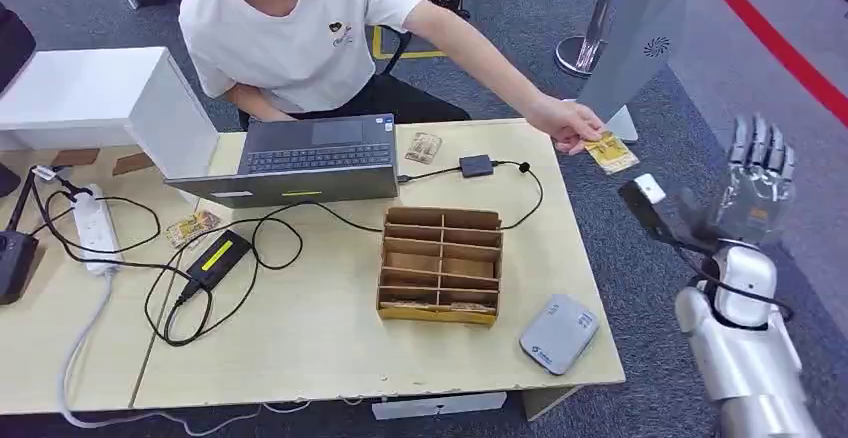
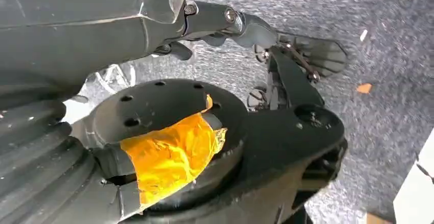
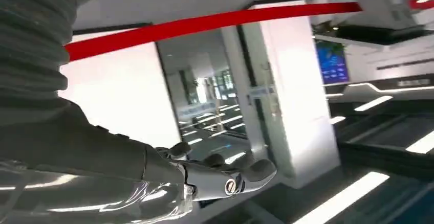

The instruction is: Pass the card to the sensor for recognition and then transmit it.

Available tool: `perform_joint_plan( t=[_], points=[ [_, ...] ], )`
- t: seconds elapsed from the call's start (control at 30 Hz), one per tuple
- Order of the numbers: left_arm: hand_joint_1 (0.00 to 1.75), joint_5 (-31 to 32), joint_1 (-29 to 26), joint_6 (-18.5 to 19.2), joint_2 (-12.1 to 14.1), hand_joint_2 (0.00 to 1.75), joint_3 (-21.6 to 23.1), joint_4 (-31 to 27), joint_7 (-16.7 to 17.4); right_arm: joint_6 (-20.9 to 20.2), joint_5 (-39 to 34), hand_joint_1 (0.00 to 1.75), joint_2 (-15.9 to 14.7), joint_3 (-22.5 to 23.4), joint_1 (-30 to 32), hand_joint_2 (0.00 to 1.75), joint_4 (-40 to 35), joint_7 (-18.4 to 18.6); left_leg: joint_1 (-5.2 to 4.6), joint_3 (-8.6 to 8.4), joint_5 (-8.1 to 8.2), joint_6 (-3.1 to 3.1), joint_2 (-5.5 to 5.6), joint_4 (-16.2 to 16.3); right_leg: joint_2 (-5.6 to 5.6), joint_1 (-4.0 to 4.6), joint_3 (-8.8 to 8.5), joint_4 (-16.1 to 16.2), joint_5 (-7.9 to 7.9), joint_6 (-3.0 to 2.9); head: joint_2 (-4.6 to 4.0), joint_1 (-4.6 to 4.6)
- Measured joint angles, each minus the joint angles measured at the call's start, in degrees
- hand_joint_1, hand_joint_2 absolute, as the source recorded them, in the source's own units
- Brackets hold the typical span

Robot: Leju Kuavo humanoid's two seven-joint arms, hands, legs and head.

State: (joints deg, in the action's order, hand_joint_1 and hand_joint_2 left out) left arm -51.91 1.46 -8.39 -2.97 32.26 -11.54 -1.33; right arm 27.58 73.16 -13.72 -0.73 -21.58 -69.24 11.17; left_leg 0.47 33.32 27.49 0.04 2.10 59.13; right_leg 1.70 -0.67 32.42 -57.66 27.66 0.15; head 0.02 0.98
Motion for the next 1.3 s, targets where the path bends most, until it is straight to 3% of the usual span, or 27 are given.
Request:
perform_joint_plan(
  t=[0.5,0.73,1.13,1.17,1.3],
  points=[
    [0.0,0.0,0.95,2.69,-1.57,1.75,3.58,0.39,-4.39,1.81,11.32,0.0,13.59,-21.78,-11.99,1.75,2.32,0.07,0.02,-0.01,-0.08,-0.07,0.02,0.0,0.02,0.02,0.08,-0.06,-0.01,-0.02,-0.02,0.0],
    [0.0,-0.31,0.94,3.19,-1.66,1.75,4.06,0.7,-4.76,1.44,11.52,0.0,15.12,-26.09,-12.73,1.75,1.53,0.2,-0.01,0.04,-0.08,-0.07,0.12,0.01,-0.02,0.02,0.09,-0.05,-0.01,-0.01,-0.02,0.0],
    [0.0,-0.31,0.97,3.26,-1.64,1.75,4.5,0.79,-4.33,0.11,9.92,0.0,15.1,-27.36,-12.73,1.75,0.41,0.26,-0.05,0.04,-0.08,-0.07,0.09,0.04,-0.01,-0.04,0.12,-0.05,-0.03,0.01,-0.02,0.0],
    [0.0,-0.31,0.97,3.26,-1.64,1.75,4.5,0.79,-4.33,0.11,9.79,1.75,15.1,-27.43,-12.72,1.75,0.41,0.26,-0.04,0.04,-0.08,-0.07,0.09,0.04,-0.01,-0.03,0.12,-0.05,-0.03,0.01,-0.02,0.0],
    [0.0,-0.42,0.97,3.28,-1.66,1.75,4.57,0.79,-4.24,0.06,8.3,1.75,15.1,-27.82,-12.73,1.75,0.44,-0.04,-0.04,0.04,-0.08,-0.07,0.09,0.04,-0.01,-0.03,0.13,-0.05,-0.02,0.01,-0.02,0.0]
  ],
)
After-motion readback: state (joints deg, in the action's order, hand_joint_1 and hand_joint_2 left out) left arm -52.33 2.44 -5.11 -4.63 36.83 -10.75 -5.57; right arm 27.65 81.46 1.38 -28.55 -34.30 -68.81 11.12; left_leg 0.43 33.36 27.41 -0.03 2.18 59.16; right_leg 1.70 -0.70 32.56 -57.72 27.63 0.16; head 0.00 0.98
